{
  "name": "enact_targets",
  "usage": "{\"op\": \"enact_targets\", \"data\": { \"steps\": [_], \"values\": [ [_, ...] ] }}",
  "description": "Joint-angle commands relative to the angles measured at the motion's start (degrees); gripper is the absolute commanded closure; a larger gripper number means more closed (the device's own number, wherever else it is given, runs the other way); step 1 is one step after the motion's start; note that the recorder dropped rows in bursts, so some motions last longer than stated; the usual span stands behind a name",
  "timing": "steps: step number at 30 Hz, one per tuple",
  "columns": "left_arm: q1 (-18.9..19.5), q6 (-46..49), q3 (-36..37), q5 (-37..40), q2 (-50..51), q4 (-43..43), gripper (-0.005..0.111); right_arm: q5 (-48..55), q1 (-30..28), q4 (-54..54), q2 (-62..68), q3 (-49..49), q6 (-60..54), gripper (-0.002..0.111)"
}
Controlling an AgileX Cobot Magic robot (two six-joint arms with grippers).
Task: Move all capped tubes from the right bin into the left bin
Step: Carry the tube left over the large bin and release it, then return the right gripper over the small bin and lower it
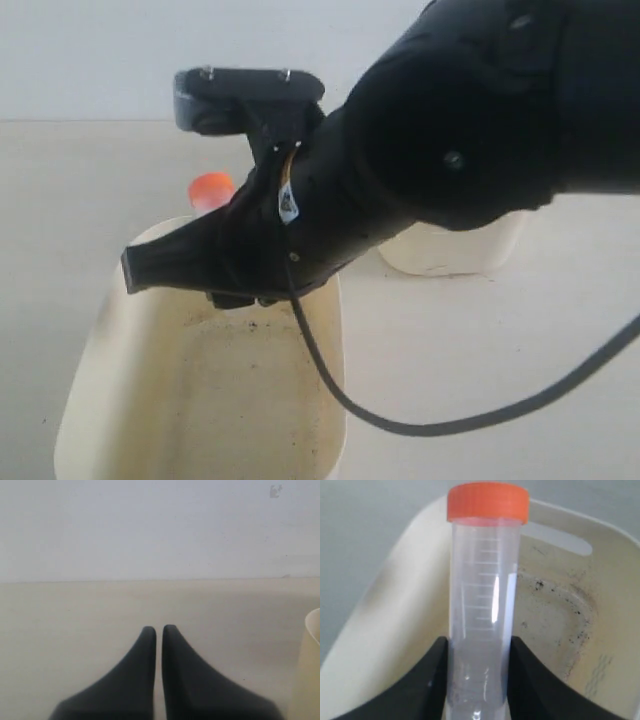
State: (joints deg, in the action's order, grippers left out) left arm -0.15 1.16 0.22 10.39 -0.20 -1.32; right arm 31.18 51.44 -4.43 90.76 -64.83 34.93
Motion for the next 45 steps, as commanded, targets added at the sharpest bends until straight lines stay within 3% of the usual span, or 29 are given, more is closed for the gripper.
{"op": "enact_targets", "data": {
  "steps": [1, 6, 8, 10, 13, 19, 27, 33, 39, 45],
  "values": [
    [-0.41, -0.24, -0.22, -0.54, 0.20, -0.19, 0.103, -0.14, 0.09, 0.33, 4.10, 0.34, 0.50, 0.093],
    [-0.41, -0.24, -0.22, -0.54, 0.20, -0.19, 0.103, -2.22, 0.09, 0.35, 5.05, 0.34, -0.81, 0.040],
    [-0.41, -0.24, -0.22, -0.54, 0.20, -0.19, 0.103, -2.74, 0.09, 0.67, 5.05, 0.34, -2.19, 0.033],
    [-0.41, -0.24, -0.22, -0.54, 0.20, -0.19, 0.103, -2.59, 0.09, 1.13, 5.05, 0.34, -2.92, 0.037],
    [-0.41, -0.24, -0.22, -0.54, 0.20, -0.19, 0.103, -2.22, 0.09, 1.12, 5.05, 0.07, -3.30, 0.053],
    [-0.41, -0.24, -0.22, -0.54, 0.20, -0.19, 0.103, 1.06, -3.38, -3.32, 3.22, -2.16, -5.08, 0.109],
    [-0.41, -0.24, -0.22, -0.54, 0.20, -0.19, 0.103, 4.73, -18.03, -4.17, 2.96, -9.48, -8.49, 0.108],
    [-0.41, -0.24, -0.22, -0.54, 0.20, -0.19, 0.103, 11.42, -29.61, -4.03, 8.11, -21.46, -14.38, 0.108],
    [-0.41, -0.24, -0.22, -0.54, 0.20, -0.19, 0.103, 24.52, -35.27, -3.26, 20.24, -37.55, -16.93, 0.108],
    [-0.41, -0.24, -0.22, -0.54, 0.20, -0.19, 0.103, 28.23, -37.77, 1.78, 30.64, -47.96, -17.65, 0.108]
  ]
}}
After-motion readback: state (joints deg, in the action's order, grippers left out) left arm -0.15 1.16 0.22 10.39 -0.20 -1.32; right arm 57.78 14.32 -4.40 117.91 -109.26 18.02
